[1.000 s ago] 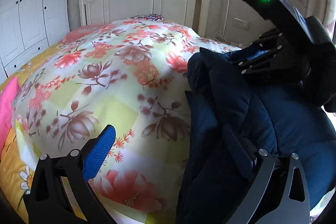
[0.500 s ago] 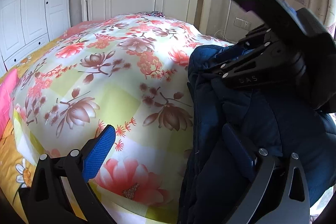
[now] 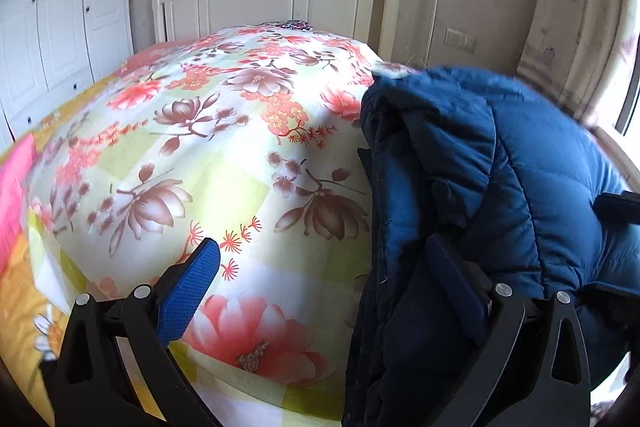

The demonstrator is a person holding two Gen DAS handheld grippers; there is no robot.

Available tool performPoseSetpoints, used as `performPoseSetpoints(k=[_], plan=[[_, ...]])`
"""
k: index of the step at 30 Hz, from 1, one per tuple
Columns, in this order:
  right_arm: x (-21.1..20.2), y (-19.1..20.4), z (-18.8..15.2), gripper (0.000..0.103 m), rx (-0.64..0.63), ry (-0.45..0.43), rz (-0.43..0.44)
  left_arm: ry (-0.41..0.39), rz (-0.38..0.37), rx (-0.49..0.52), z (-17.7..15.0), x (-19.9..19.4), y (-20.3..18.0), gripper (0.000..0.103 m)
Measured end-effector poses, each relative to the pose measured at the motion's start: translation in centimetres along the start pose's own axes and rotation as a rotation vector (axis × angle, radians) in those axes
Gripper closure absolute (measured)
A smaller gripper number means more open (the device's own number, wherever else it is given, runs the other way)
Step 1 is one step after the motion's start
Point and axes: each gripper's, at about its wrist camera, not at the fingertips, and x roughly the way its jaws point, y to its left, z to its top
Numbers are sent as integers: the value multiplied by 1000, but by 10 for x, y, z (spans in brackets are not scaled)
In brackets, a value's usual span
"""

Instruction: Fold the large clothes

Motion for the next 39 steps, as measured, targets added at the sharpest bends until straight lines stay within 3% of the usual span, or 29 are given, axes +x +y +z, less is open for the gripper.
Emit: performPoseSetpoints(k=[3, 5, 8, 10, 13, 16, 18, 22, 24, 26, 30, 33, 39], plan=[[0, -5, 1, 50, 13, -9, 16, 13, 50, 82, 11, -9, -8, 5], [2, -5, 1, 50, 23, -13, 16, -46, 85, 87, 32, -30, -8, 6], [-1, -5, -2, 50, 38, -24, 20, -153, 31, 69, 72, -63, -14, 6], [-1, -6, -3, 50, 45, -27, 19, -150, -16, 119, 95, -62, -32, 5], [-3, -3, -3, 50, 48, -29, 9, -42, -74, 194, 120, -22, -62, 5], [-5, -4, -3, 50, 46, -41, 6, 211, -18, 232, 113, 57, -77, 4], [-12, -8, -1, 50, 50, -43, 22, 263, -114, 137, 102, 78, -64, 4], [-48, -51, -10, 39, 226, -112, 94, 243, -175, 59, 92, 71, -42, 4], [-63, -92, -29, 9, 411, -147, 98, 250, -217, 23, 88, 69, -34, 4], [-66, -123, -53, 2, 584, -149, 131, 287, -293, -44, 85, 75, -24, 4], [-31, -158, -111, 2, 890, 2, 272, 397, -482, -201, 72, 95, -7, 4], [-9, -163, -136, 2, 1007, -15, 394, 442, -577, -274, 61, 99, 3, 4], [5, -168, -129, 2, 1028, -28, 451, 447, -702, -321, 43, 90, 17, 4]])
